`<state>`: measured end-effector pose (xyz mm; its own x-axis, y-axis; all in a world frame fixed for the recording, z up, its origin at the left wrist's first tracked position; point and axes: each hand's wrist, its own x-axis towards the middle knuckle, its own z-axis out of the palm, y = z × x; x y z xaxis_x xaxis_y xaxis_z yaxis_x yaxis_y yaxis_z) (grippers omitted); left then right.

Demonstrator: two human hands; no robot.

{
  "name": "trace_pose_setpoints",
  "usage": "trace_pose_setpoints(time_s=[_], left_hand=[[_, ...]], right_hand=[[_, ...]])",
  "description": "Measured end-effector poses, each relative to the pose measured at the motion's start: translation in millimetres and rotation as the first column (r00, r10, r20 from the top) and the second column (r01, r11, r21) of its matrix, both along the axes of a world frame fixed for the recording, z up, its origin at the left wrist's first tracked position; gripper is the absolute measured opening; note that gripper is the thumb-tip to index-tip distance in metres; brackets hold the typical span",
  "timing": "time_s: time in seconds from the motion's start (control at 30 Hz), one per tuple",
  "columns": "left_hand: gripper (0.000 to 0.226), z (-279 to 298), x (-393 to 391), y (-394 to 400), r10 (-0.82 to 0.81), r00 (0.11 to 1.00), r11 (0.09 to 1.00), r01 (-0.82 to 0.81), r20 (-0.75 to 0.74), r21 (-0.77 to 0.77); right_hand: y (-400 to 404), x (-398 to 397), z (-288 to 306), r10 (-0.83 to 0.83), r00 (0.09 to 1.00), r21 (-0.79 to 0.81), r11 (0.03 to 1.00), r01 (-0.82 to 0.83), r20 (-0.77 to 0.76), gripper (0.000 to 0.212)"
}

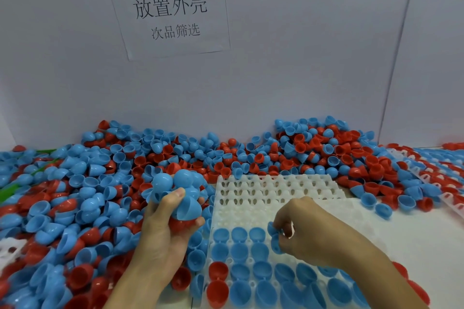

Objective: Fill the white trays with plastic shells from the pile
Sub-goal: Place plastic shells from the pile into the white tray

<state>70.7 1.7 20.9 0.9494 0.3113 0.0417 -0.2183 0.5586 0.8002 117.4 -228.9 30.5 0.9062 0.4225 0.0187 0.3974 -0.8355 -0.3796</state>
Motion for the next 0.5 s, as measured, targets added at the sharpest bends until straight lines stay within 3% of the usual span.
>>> trace_pose_setpoints(time_s=[0.5], left_hand=[[0.012,-3.2,0.9,-1.4,-0.021,0.999,1.0,0.021,0.04,-0.009]], right_hand=[[8.2,-0.6,-4.7,-0.011,0.999,-0.145,0.989,0.017,0.042,0.016]])
